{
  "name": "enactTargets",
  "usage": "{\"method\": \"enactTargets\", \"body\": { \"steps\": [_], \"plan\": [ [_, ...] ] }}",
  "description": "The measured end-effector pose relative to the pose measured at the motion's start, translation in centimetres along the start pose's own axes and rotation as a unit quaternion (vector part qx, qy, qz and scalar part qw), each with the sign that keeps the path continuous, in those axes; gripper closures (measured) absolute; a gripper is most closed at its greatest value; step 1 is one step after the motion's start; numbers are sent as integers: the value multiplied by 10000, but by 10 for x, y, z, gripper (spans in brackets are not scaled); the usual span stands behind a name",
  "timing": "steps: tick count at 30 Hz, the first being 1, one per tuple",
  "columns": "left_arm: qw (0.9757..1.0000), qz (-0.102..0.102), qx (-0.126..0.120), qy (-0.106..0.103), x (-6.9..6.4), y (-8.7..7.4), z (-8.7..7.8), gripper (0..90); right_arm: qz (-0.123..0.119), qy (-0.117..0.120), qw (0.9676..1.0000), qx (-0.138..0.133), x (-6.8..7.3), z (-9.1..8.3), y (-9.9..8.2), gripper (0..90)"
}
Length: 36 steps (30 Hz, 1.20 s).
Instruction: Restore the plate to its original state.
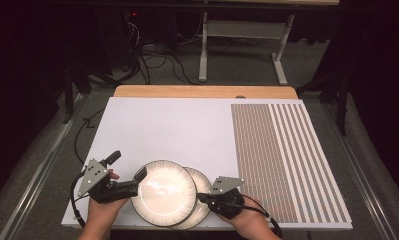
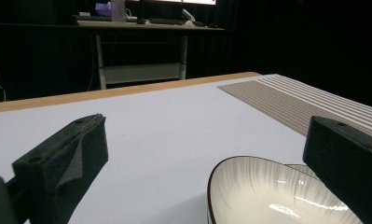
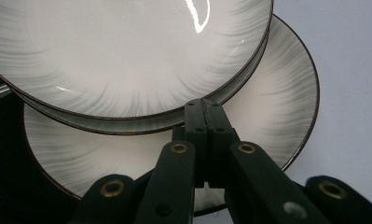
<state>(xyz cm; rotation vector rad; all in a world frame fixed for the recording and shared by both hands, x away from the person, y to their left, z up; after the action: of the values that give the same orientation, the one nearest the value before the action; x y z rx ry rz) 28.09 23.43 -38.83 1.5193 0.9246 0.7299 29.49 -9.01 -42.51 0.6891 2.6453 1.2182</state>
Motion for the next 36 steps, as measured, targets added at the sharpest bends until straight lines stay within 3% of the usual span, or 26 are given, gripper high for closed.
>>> {"method": "enactTargets", "body": {
  "steps": [36],
  "plan": [
    [10000, -43, 19, 37, 2, 0, 0, 6, 14, -103, 9999, 17, -3, -3, -1, 900]
  ]
}}
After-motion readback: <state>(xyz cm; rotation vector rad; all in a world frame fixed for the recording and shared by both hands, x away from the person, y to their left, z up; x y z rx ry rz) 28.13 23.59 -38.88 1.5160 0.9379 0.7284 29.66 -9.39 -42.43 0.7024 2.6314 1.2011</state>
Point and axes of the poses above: each handheld gripper's, and its own axes: z roughly forward along the jaws, y roughly out of its top, x roughly to its left, the point moved 1 cm from there along z, roughly forward along the jaws, and after that the axes turned 2 degrees about z, right-handed, at the moved point
